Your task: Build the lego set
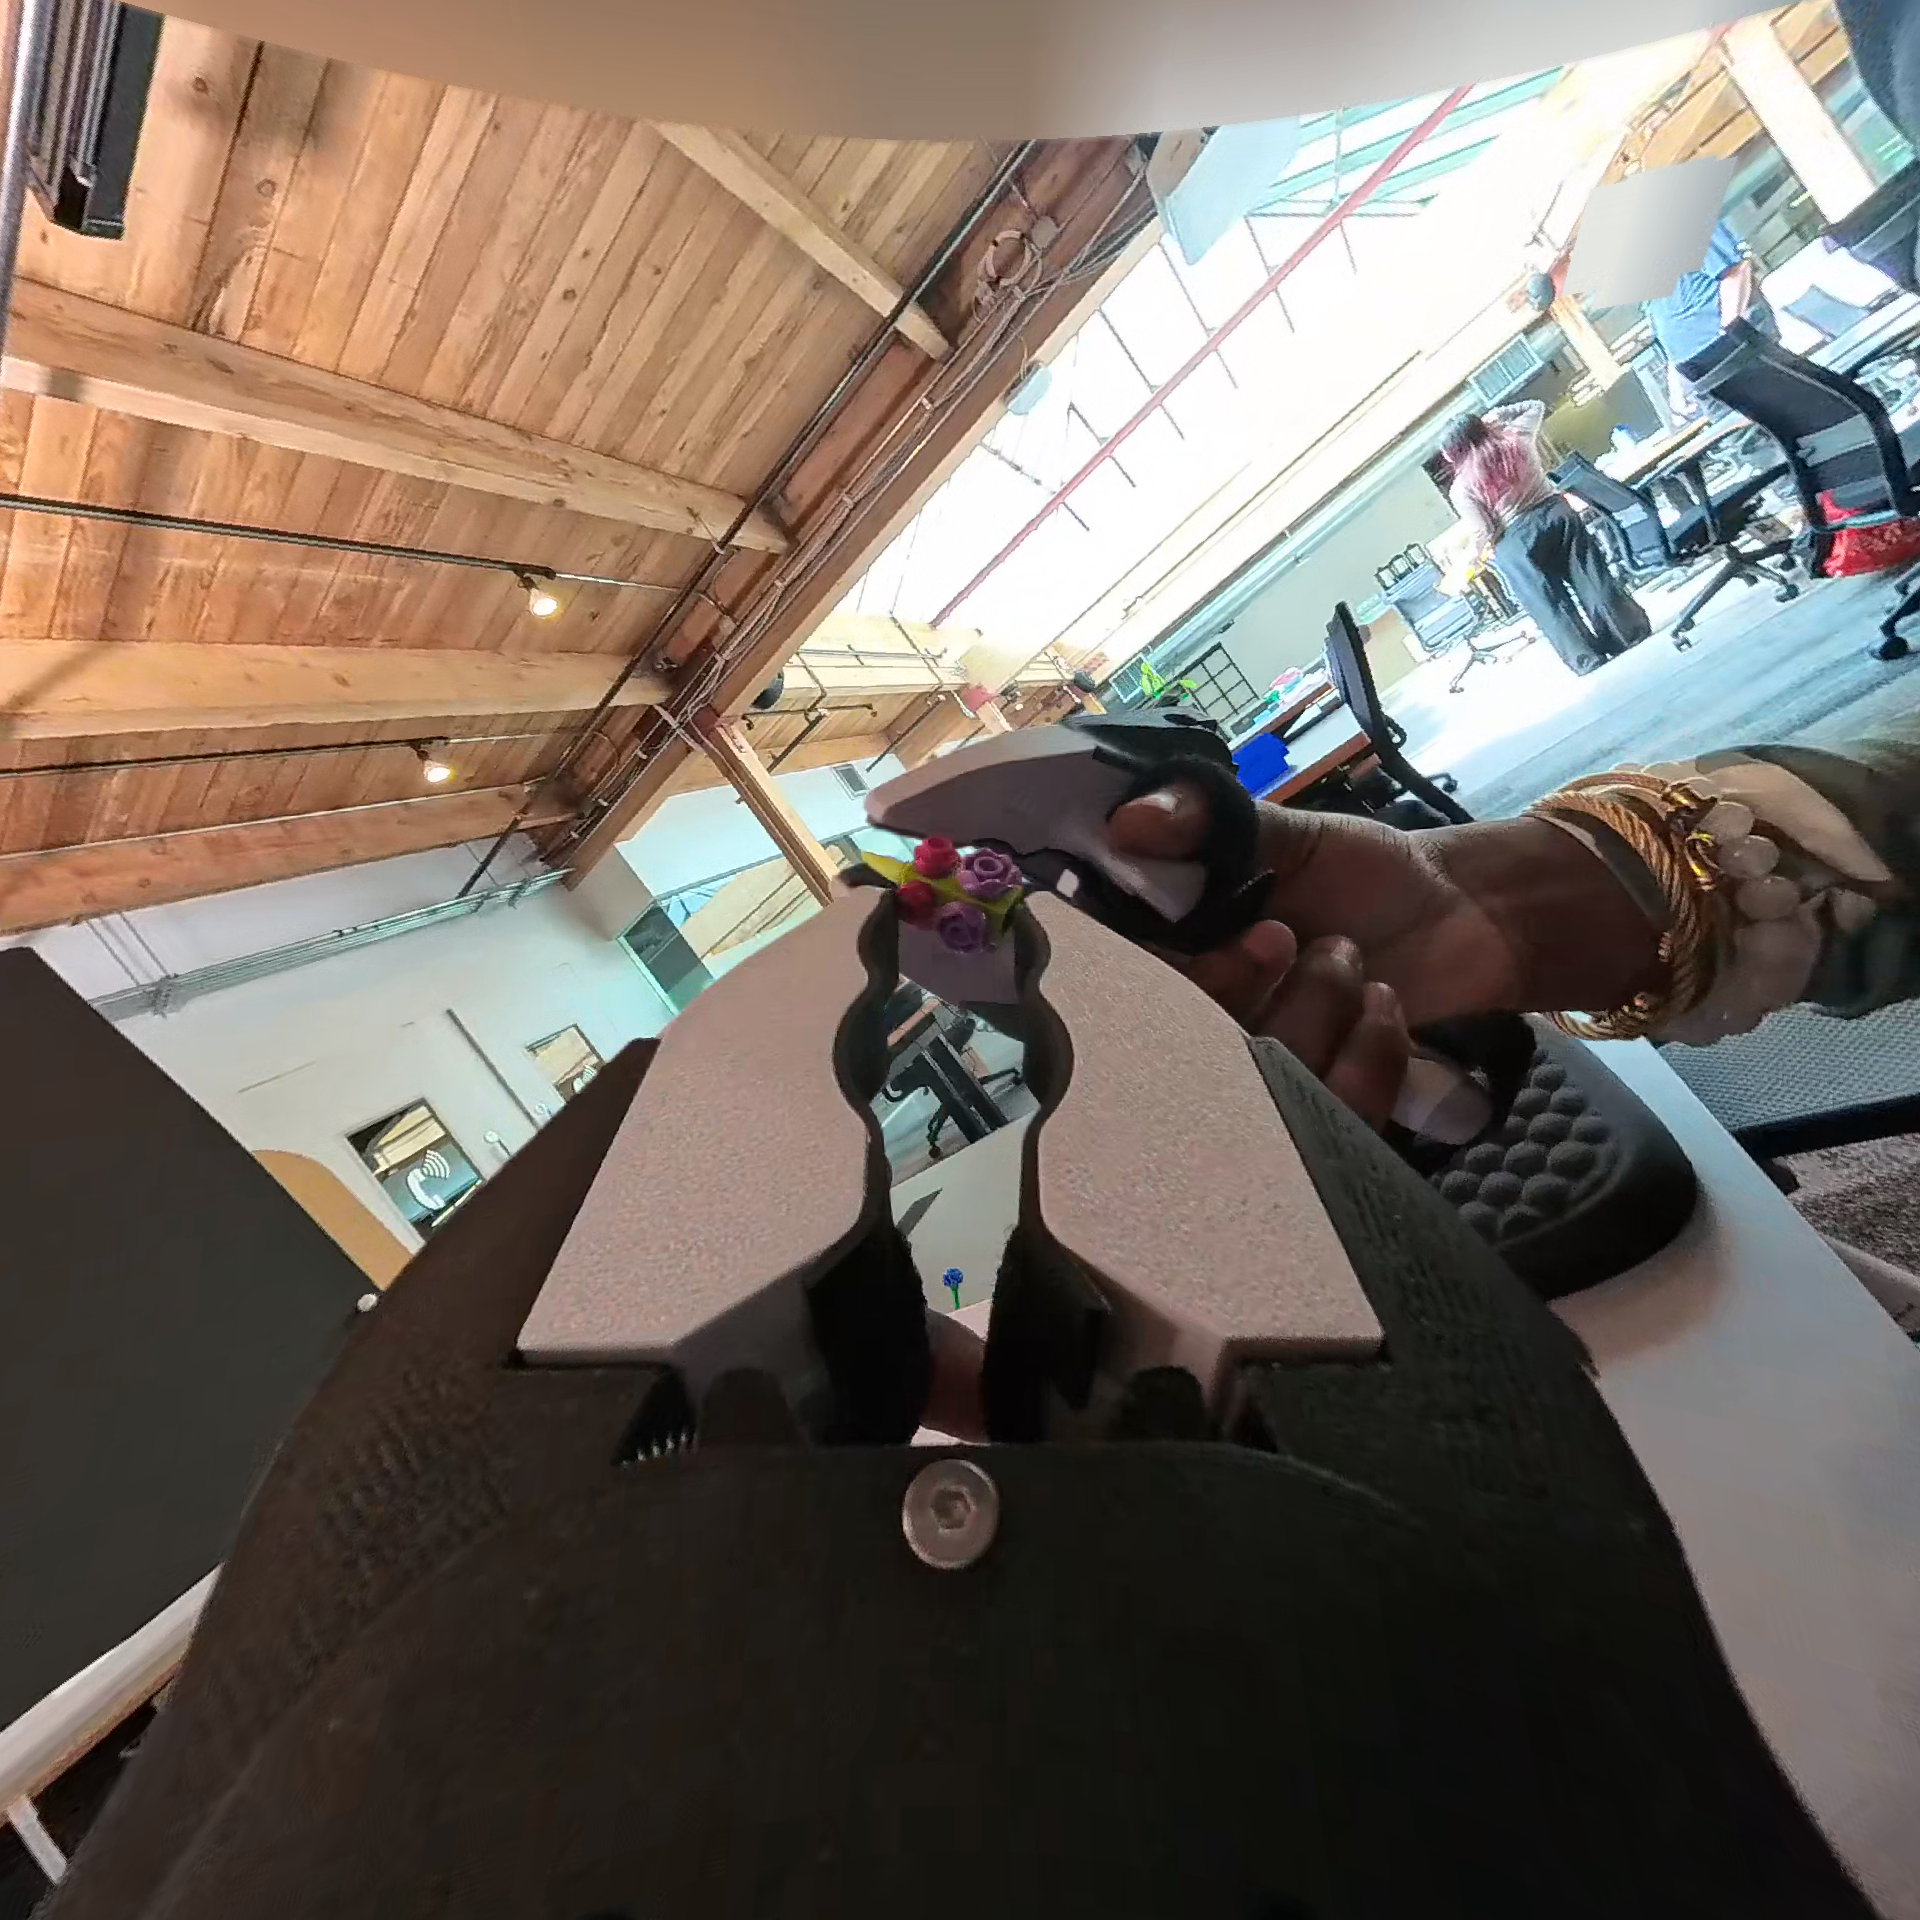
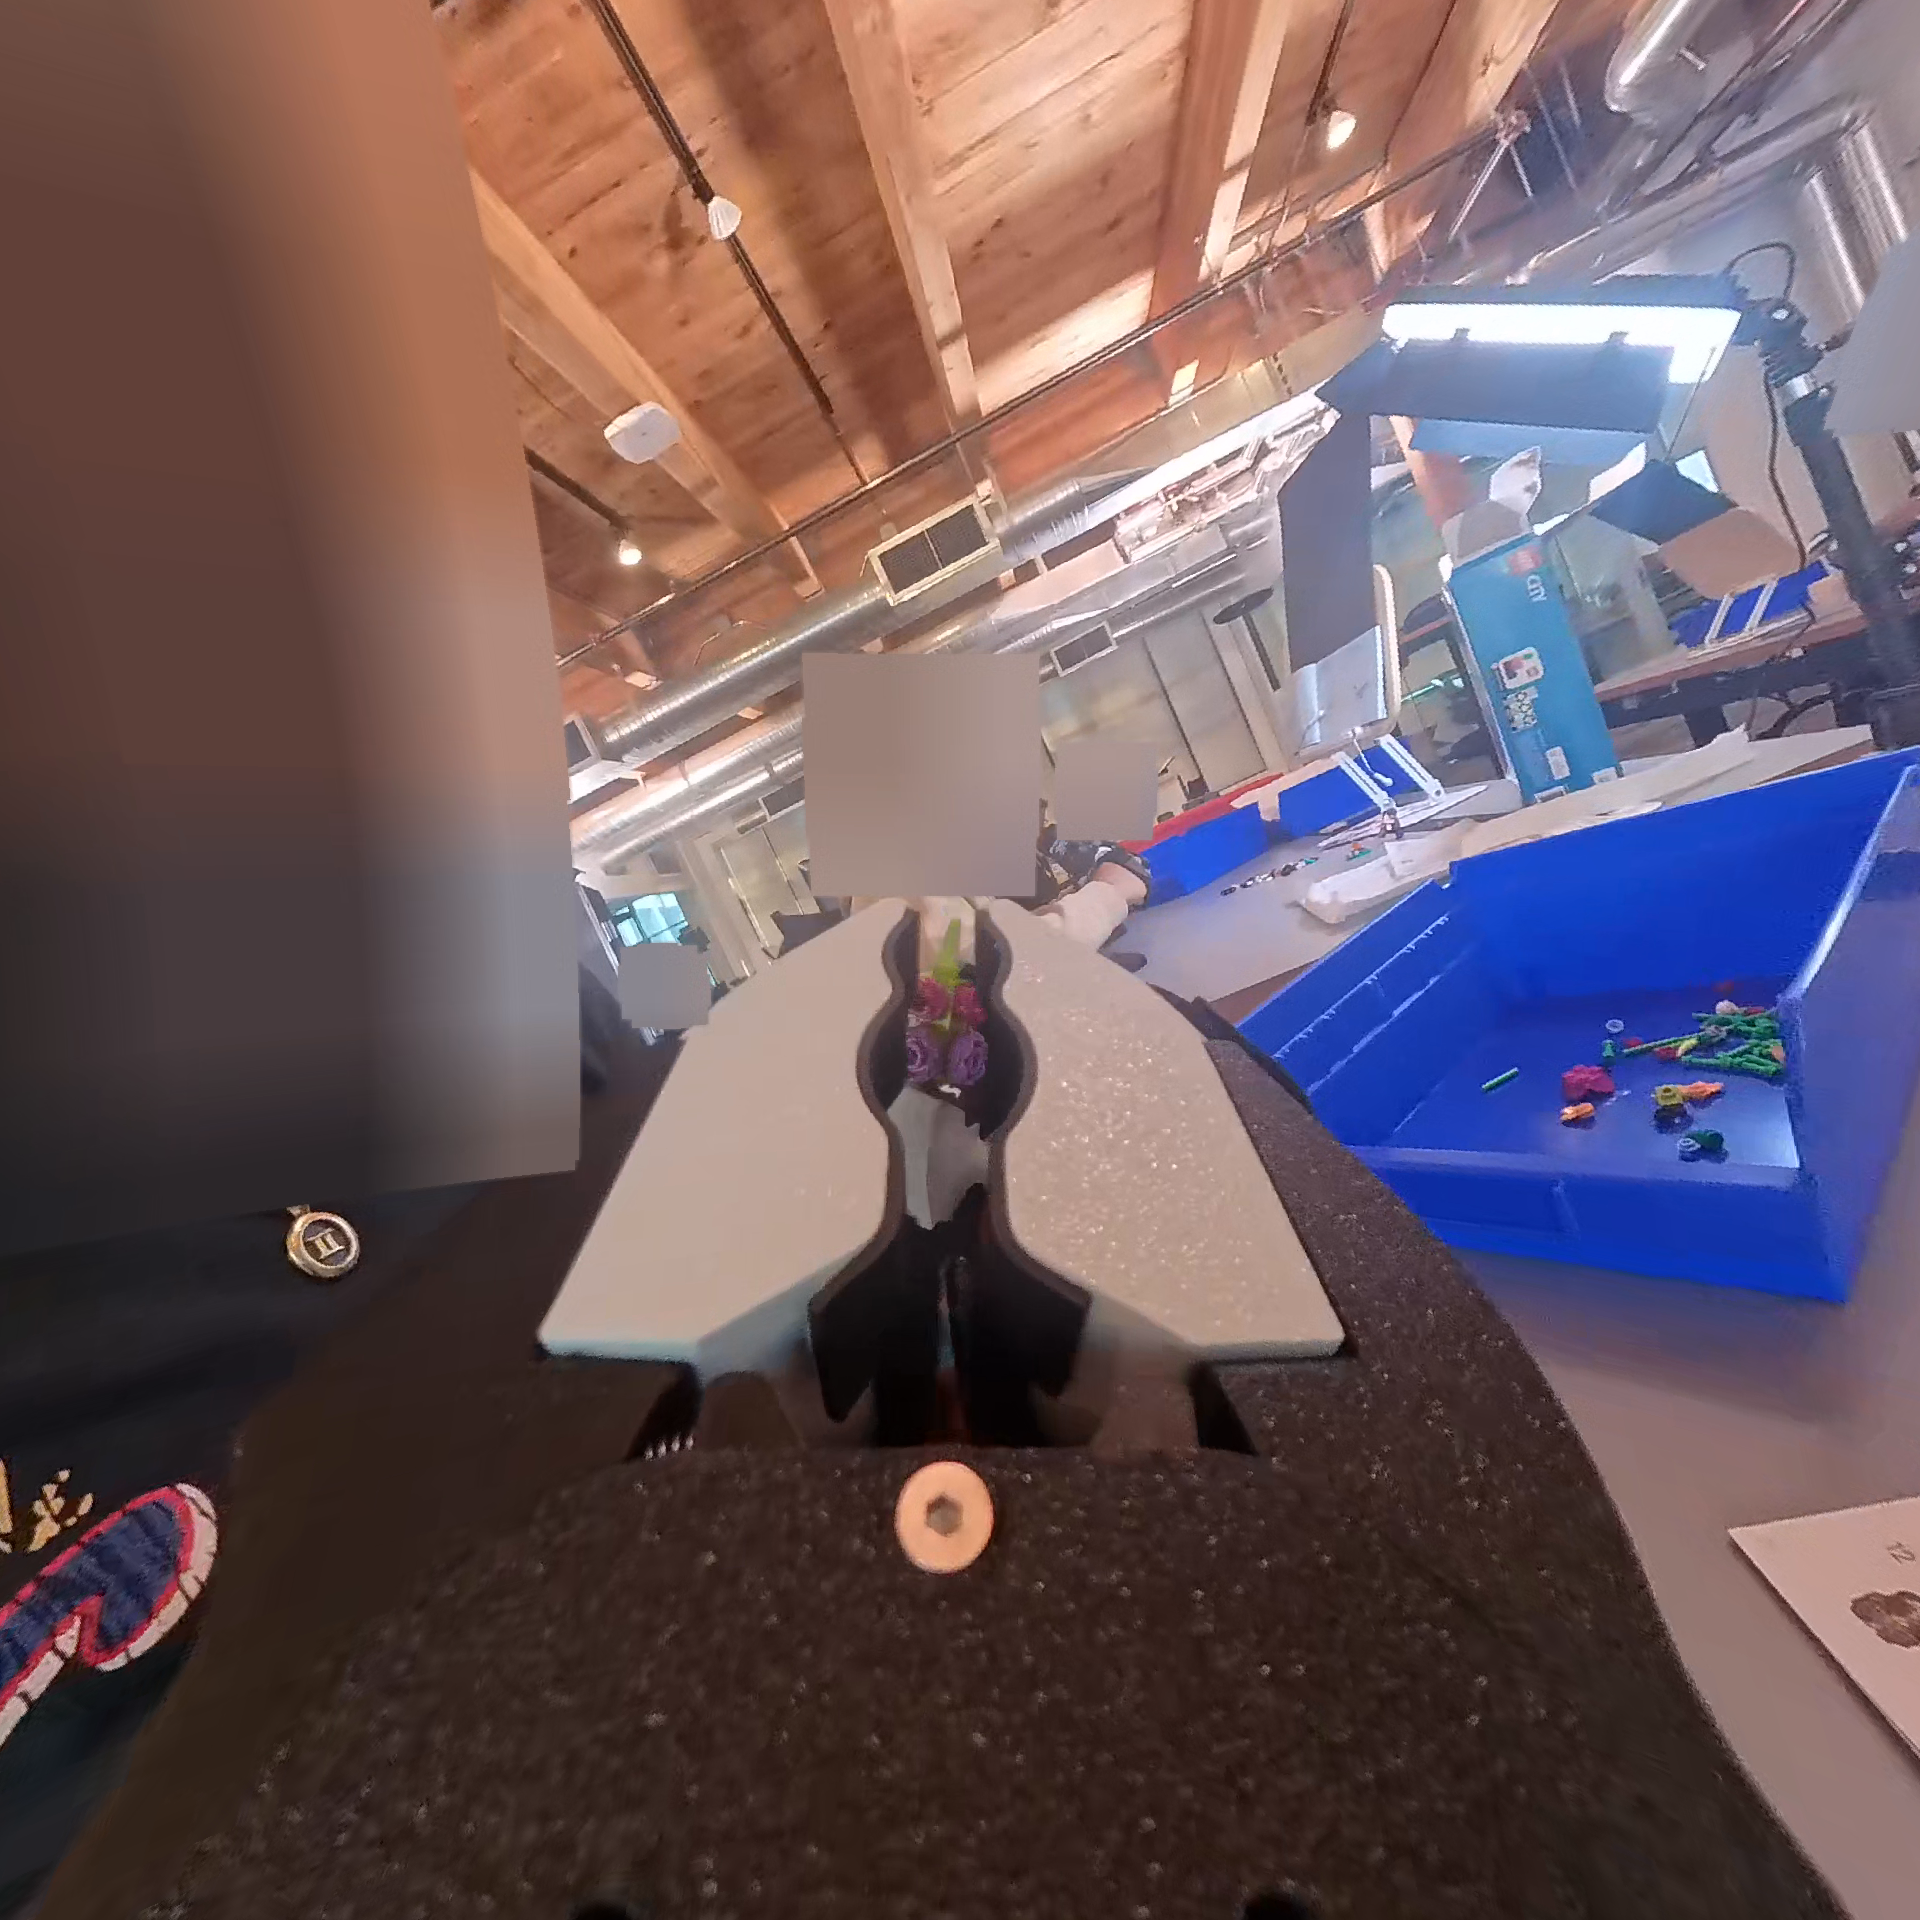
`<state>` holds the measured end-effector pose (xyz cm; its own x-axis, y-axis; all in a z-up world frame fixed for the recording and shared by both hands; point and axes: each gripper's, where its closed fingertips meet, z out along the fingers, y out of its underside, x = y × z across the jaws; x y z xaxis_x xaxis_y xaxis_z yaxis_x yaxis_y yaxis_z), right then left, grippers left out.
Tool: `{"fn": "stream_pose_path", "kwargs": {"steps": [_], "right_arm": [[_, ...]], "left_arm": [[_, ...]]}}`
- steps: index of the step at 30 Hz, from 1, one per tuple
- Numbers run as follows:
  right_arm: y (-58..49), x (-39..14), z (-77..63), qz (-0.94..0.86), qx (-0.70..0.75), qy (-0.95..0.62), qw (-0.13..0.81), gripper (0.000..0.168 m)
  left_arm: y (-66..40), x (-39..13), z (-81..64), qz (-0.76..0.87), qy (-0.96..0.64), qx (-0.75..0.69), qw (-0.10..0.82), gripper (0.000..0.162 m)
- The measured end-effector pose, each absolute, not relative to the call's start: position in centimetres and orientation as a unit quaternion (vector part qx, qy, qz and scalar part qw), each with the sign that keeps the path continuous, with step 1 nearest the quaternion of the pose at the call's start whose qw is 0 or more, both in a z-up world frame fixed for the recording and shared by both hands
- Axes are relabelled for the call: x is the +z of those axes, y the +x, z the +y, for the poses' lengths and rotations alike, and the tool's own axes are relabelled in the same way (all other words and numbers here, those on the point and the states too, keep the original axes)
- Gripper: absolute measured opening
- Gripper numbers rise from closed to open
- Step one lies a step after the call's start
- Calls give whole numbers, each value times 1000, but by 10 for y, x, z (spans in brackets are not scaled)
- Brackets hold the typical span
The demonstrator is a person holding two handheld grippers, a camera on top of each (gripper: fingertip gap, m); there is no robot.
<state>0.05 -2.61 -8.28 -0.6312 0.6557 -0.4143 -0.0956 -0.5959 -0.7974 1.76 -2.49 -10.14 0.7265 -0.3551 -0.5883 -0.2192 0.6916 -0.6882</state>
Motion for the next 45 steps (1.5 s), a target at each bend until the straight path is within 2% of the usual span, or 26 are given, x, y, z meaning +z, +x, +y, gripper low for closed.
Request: {"fn": "stream_pose_path", "kwargs": {"steps": [2,6,13,20,24,26,27,30,35,41,45], "right_arm": [[0,-85,-28,-399,809,-361,237,3],[-1,-91,-24,-409,783,-383,270,3],[-1,-93,-15,-418,712,-423,373,2],[-2,-95,-6,-403,656,-470,432,2],[-1,-90,-8,-399,667,-453,437,3],[7,-81,-7,-369,718,-426,408,25],[11,-78,-5,-356,744,-416,384,30],[15,-79,-4,-350,772,-405,342,26],[13,-79,-12,-364,773,-389,344,13],[2,-86,-21,-421,723,-404,370,14],[0,-89,-20,-430,716,-410,367,3]], "left_arm": [[19,-103,-25,374,-392,-40,840,21],[17,-108,-20,390,-408,-2,825,21],[12,-111,-9,433,-423,211,768,21],[6,-112,0,452,-410,386,692,21],[9,-109,-2,438,-409,331,729,21],[13,-105,-7,424,-411,256,766,21],[13,-102,-9,414,-410,226,781,21],[12,-97,-14,389,-408,153,812,21],[13,-95,-18,371,-404,72,833,21],[16,-104,-15,389,-414,71,820,21],[19,-107,-15,401,-416,79,812,21]]}}
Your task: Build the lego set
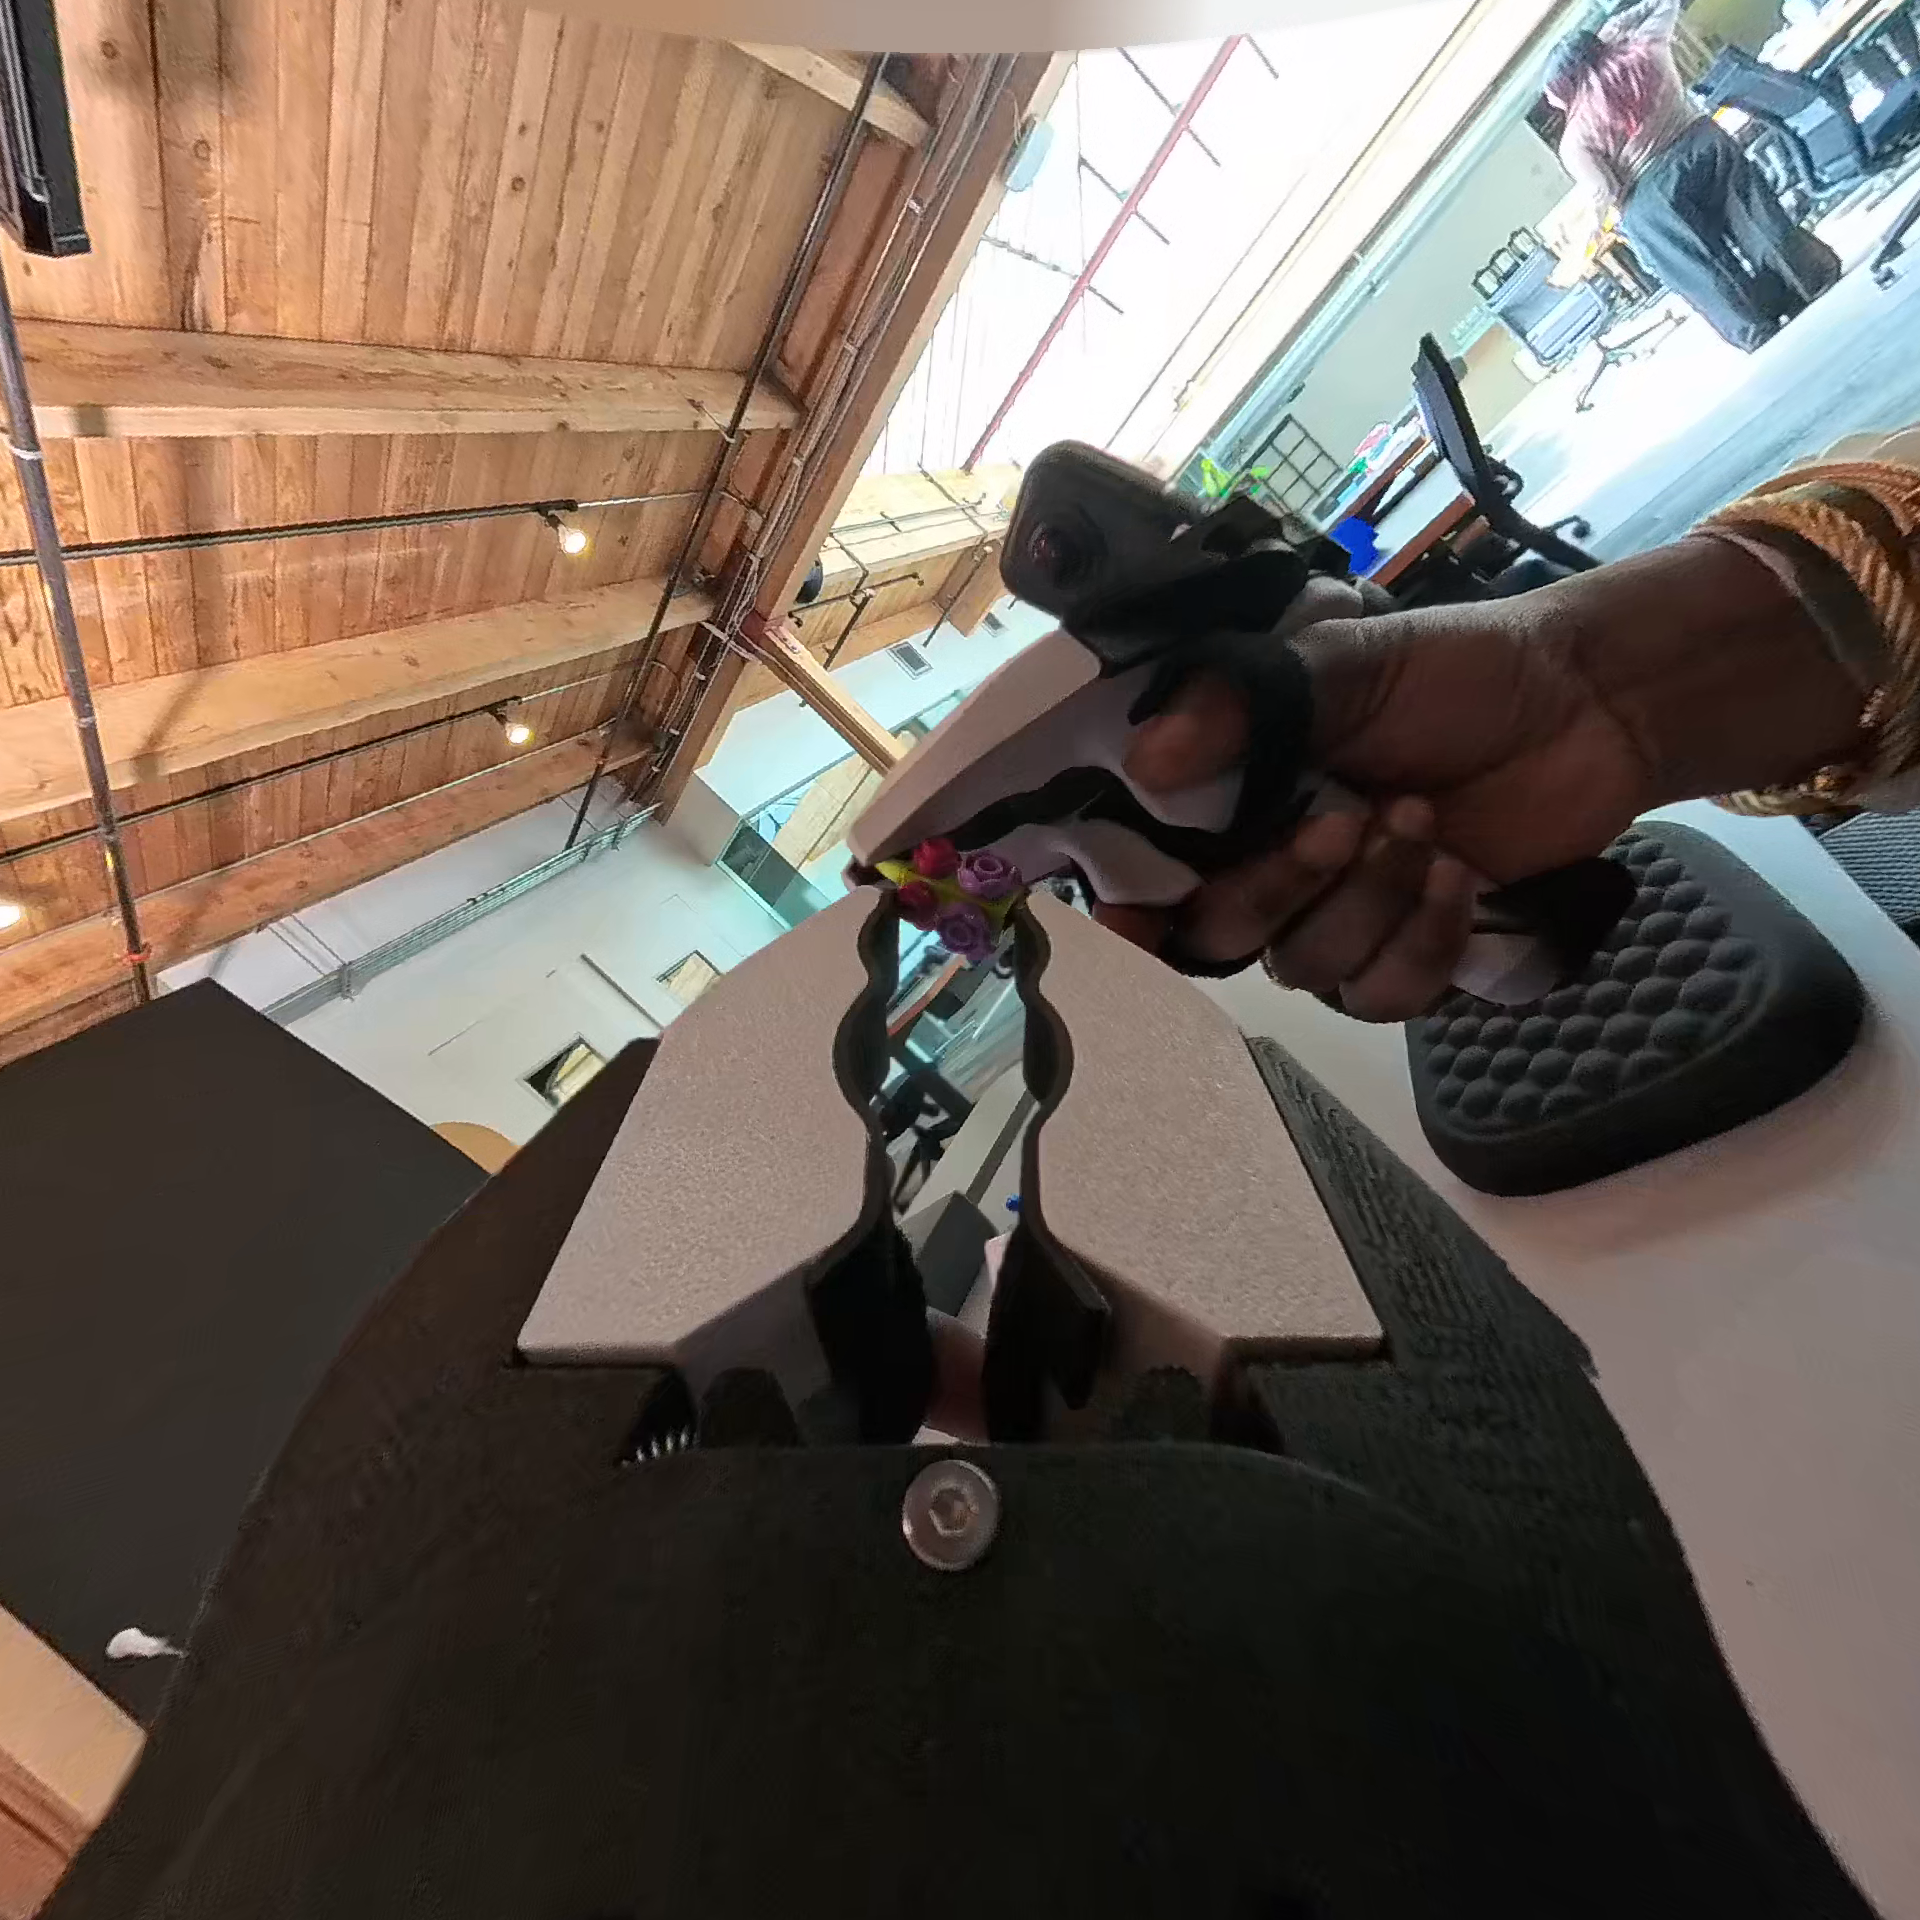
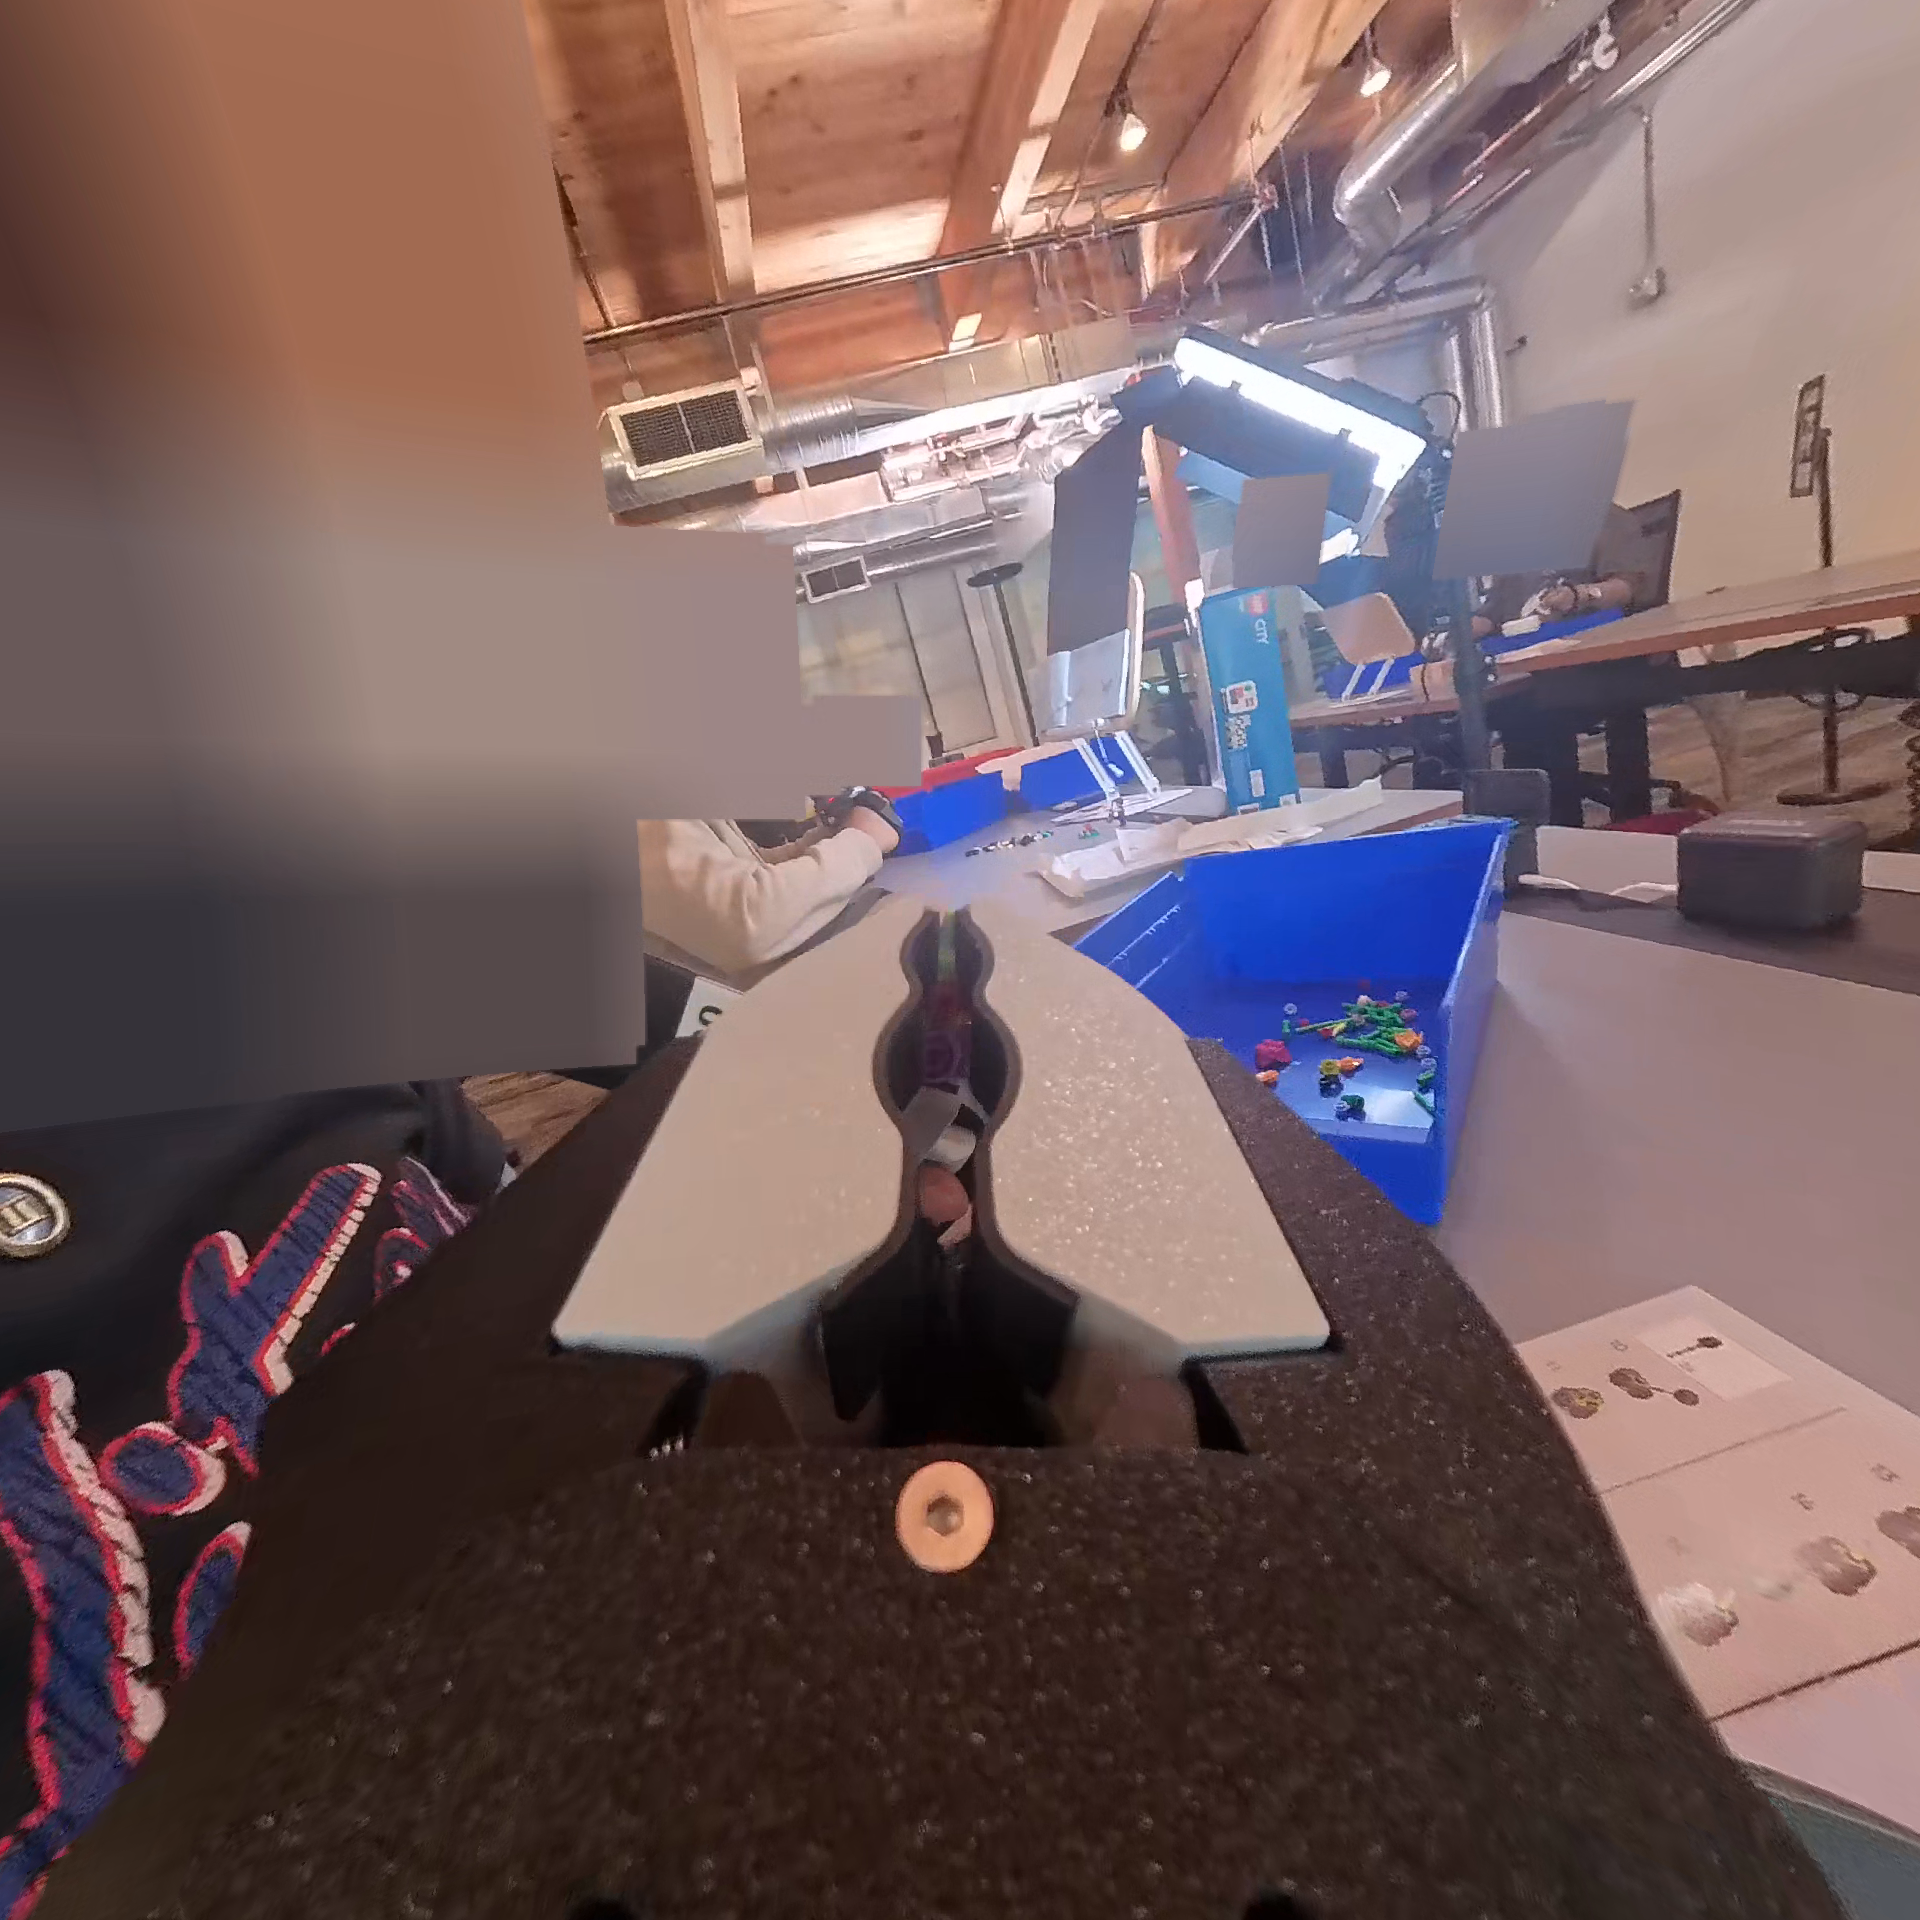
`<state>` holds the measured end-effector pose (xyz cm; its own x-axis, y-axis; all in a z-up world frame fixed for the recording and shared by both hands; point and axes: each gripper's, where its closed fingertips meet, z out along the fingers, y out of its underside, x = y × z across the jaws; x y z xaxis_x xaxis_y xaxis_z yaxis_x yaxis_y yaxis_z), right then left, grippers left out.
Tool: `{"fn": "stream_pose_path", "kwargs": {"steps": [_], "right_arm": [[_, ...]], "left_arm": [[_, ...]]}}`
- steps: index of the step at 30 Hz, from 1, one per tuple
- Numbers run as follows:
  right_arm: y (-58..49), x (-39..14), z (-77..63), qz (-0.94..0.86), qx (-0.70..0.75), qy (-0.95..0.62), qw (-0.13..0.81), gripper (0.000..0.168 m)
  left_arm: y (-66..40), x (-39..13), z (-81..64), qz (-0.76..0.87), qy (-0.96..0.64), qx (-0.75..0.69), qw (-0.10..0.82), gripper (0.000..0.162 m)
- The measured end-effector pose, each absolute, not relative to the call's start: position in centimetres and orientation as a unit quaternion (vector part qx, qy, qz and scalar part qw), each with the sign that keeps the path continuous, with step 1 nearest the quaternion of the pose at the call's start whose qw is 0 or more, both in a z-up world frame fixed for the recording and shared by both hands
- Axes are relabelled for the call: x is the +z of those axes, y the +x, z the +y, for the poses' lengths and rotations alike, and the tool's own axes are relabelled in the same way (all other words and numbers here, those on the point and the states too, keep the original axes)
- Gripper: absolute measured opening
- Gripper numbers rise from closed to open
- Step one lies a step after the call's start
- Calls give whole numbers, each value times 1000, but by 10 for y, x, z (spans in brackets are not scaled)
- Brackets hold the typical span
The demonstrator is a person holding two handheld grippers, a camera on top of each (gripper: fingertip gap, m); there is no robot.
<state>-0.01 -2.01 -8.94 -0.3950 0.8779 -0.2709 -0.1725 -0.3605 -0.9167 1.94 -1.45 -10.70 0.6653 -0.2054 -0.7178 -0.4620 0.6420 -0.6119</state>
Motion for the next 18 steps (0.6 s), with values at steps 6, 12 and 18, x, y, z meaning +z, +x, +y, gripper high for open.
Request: {"fn": "stream_pose_path", "kwargs": {"steps": [6,12,18], "right_arm": [[7,-85,-28,-392,796,-378,266,2],[10,-82,-34,-379,822,-352,238,2],[7,-82,-33,-367,829,-353,231,2]], "left_arm": [[28,-103,-24,401,-412,-16,818,20],[32,-100,-31,379,-405,-111,825,20],[30,-99,-31,367,-402,-119,831,20]]}}
